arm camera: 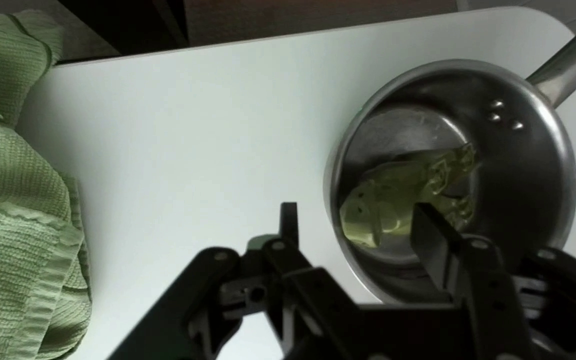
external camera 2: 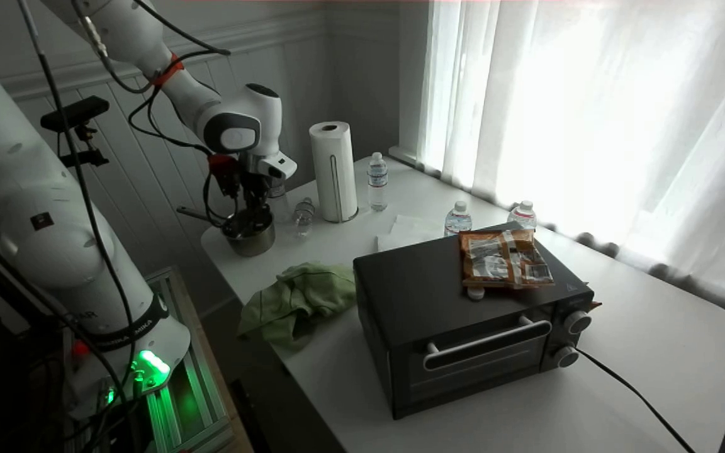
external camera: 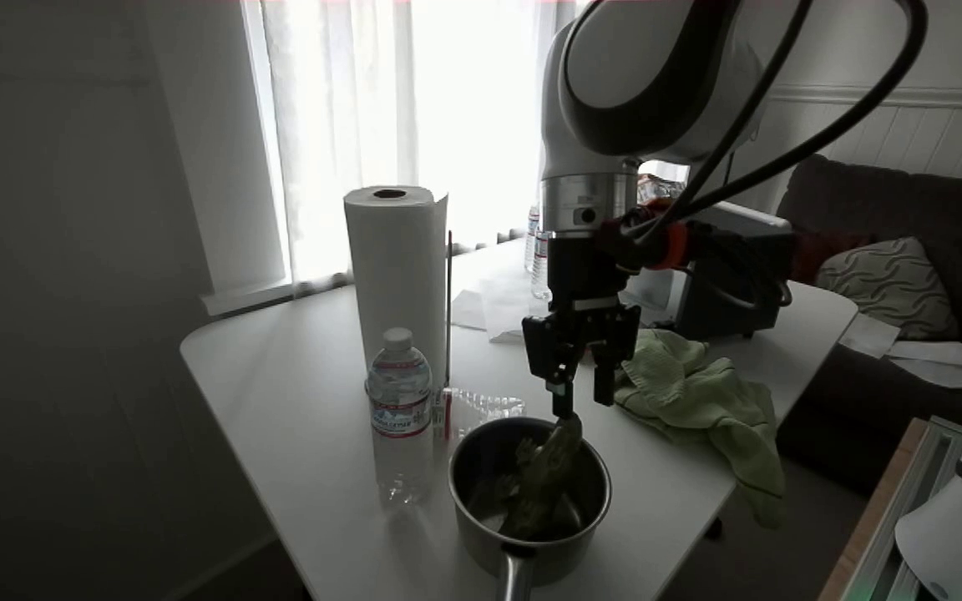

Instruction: Move the dinosaur toy closer to the mini oven

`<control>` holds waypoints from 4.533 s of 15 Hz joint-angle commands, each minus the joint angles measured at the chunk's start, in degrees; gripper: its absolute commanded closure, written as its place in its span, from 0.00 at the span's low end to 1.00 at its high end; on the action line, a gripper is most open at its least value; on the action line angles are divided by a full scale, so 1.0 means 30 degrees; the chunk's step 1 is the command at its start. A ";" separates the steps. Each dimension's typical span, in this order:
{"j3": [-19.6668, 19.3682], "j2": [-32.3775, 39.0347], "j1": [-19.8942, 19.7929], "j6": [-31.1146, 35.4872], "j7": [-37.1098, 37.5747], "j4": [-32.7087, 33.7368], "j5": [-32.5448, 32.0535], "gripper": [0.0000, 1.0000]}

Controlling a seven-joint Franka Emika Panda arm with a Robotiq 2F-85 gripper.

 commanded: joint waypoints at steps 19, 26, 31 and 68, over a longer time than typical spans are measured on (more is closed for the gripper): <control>-0.0136 0.1088 0.0300 0.2064 -0.4505 -0.0160 0.3695 0.66; -0.0356 0.1021 0.0207 0.2021 -0.5715 -0.0393 0.4896 0.71; -0.0458 0.0970 0.0167 0.1937 -0.6323 -0.0561 0.5453 0.77; -0.3556 -1.0475 -0.2727 -0.5286 0.0673 -0.0937 0.1749 0.95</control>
